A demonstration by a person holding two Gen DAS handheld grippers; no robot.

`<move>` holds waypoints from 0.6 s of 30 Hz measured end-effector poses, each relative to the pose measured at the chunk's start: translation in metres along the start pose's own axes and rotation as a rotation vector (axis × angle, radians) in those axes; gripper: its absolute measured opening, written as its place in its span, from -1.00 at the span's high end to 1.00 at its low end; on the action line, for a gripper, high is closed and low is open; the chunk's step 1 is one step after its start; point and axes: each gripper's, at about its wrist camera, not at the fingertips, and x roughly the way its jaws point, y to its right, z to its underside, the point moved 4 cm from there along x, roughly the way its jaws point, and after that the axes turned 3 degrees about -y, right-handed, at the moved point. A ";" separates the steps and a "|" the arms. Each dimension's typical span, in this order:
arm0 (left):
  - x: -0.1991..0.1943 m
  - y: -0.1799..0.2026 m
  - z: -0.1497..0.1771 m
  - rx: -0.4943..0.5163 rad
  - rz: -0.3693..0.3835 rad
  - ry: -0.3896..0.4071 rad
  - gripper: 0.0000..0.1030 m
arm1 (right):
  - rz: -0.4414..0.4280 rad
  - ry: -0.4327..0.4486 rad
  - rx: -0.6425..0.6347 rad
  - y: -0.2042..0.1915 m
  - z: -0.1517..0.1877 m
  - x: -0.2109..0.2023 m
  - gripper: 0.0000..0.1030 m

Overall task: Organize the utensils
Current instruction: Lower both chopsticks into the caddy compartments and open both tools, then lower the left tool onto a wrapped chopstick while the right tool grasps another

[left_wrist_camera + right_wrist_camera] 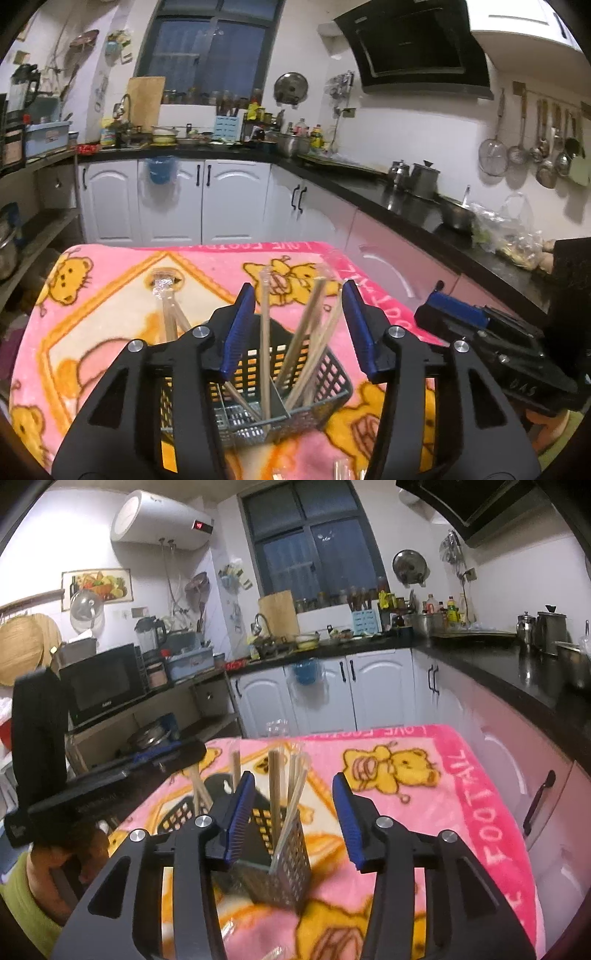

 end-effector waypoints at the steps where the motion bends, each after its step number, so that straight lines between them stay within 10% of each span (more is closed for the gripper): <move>1: -0.003 0.001 0.000 0.006 0.001 0.003 0.11 | 0.006 -0.007 -0.007 -0.001 0.002 -0.002 0.12; 18: -0.041 0.003 0.020 -0.012 0.025 0.014 -0.78 | 0.005 -0.032 -0.030 -0.007 0.022 -0.042 -0.28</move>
